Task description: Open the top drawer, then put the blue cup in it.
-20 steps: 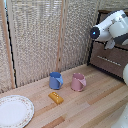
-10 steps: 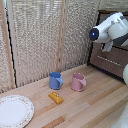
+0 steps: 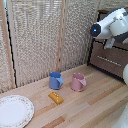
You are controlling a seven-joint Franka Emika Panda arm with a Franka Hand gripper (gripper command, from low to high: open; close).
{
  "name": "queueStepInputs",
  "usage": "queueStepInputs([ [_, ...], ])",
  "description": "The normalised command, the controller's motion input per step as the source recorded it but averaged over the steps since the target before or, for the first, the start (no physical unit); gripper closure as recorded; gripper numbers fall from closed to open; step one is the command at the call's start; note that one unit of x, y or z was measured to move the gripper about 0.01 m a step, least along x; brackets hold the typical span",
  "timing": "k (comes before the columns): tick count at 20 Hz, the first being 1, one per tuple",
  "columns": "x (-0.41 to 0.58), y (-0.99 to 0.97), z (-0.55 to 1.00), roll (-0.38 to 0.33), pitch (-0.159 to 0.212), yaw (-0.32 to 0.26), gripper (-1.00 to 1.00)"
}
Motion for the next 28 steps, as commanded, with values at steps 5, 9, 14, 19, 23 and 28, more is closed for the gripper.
queueStepInputs([
  [5,0.097,0.64,0.08,0.043,0.154,-0.060,1.00],
  [9,0.089,0.18,0.05,0.298,0.136,-0.199,1.00],
  [14,0.007,0.03,0.15,0.249,0.051,-0.293,1.00],
  [19,0.000,0.11,0.18,0.219,0.009,-0.297,1.00],
  [23,-0.011,0.56,0.07,0.044,-0.014,-0.212,1.00],
  [28,-0.229,0.61,0.01,0.020,0.000,-0.029,1.00],
])
